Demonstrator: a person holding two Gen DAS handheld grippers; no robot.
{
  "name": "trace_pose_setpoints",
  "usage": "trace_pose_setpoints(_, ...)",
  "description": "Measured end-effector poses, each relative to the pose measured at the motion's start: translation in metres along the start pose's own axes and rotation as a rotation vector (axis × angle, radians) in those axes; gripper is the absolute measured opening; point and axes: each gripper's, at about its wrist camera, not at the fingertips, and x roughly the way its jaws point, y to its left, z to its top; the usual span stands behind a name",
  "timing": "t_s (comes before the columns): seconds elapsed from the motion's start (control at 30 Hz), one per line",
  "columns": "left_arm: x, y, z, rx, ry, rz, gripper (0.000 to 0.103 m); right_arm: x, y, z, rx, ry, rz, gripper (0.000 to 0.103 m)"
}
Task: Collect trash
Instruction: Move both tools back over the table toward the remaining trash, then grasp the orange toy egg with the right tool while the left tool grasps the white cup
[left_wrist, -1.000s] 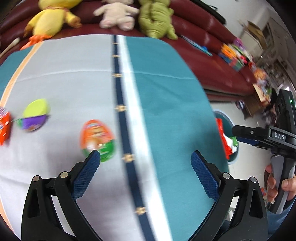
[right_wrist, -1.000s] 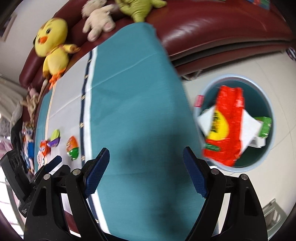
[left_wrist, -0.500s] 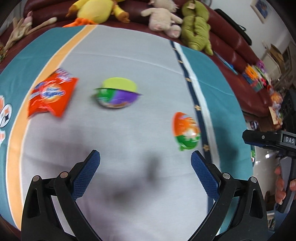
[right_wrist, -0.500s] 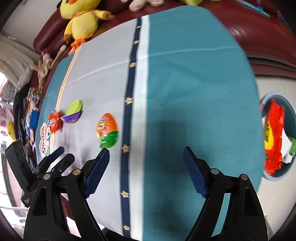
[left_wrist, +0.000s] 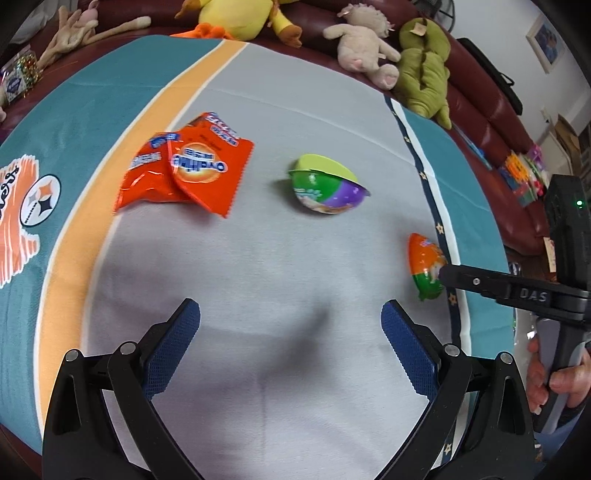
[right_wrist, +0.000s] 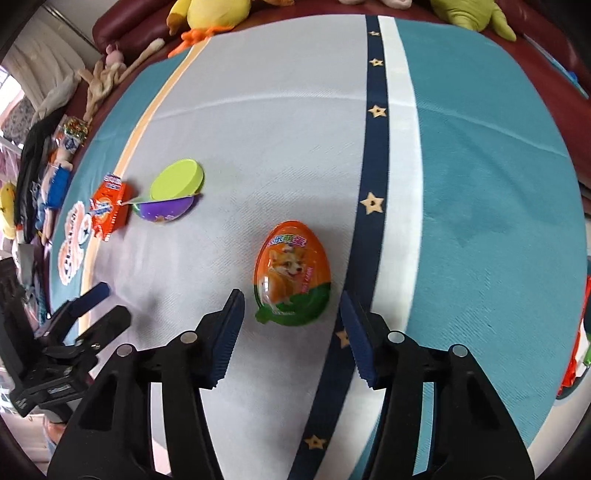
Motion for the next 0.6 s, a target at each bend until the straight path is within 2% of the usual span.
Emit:
trace_pose_setpoints(0.23,0.003,0.005,0.004,-0.008,0.001,0.002,0.099,0.014,0.011,0.004,-0.042,-0.003,-0.032,0.052)
trace_pose_setpoints(0.3,0.005,0.004,0.006,-0.008,0.003,0.000,0.099,0.017,0.010,0.002,-0.049,-0.009,-0.057,0.043)
trace_pose_setpoints(0.37,0.007,0.002,0.009,-0.007,0.003,-0.007,0.099,0.017,0.011,0.002,-0.061,-0.015,-0.059,0.041)
trace_pose_setpoints(0.6,0.019,-0.024,0.031,0.016,-0.015,-0.045,0.099,-0.003,-0.010,0.006,0.016,-0.032,0.004,0.041)
